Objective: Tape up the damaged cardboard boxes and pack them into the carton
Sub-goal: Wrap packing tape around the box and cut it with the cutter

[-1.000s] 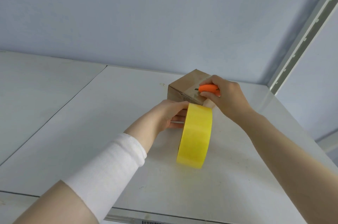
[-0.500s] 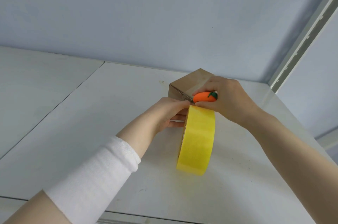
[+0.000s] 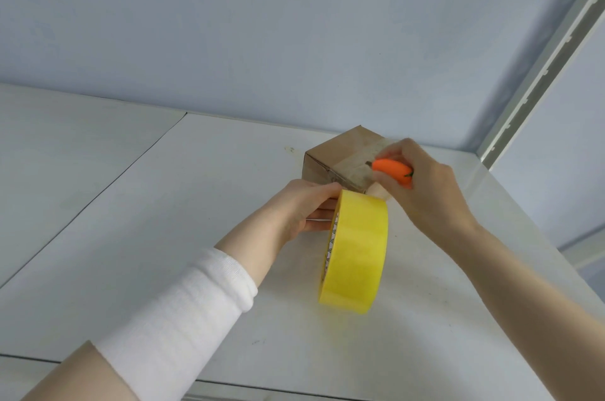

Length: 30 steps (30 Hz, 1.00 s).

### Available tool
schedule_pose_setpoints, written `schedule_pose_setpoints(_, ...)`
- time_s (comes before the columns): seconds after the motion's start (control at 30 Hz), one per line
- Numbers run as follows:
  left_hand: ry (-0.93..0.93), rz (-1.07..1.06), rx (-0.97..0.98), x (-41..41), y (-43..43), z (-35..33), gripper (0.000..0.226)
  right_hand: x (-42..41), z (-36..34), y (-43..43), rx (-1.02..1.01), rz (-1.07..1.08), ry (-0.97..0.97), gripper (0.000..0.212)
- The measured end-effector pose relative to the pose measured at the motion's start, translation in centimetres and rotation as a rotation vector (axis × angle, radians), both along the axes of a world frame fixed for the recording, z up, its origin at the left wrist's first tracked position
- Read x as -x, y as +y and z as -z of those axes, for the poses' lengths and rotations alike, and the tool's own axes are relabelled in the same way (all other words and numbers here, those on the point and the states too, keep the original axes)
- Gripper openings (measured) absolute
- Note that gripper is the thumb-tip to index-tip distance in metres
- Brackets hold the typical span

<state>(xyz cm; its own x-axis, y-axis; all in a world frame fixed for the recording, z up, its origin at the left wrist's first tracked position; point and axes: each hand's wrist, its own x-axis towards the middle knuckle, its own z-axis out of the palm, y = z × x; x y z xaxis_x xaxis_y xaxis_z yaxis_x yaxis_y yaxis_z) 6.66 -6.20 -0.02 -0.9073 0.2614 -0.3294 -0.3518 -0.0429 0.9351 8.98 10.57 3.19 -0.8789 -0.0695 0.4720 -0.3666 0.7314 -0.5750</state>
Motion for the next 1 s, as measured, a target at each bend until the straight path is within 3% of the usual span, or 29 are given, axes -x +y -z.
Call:
schedule_pose_setpoints(0.33, -0.039, 0.056, -0.022, 0.5, 0.3, -0.4, 0.012, 3.8, 1.3, 2.4, -0.211, -0.113, 0.09, 0.017)
schedule_pose_setpoints(0.67, -0.051, 0.083, -0.018, 1.6, 0.7, 0.1, 0.011, 6.3, 1.4, 3.0, -0.147, -0.223, 0.053, 0.015)
schedule_pose_setpoints(1.0, -0.009, 0.166, 0.088, 1.9, 0.3, 0.7, 0.023, 6.4, 1.8, 2.7, -0.103, -0.217, 0.056, 0.015)
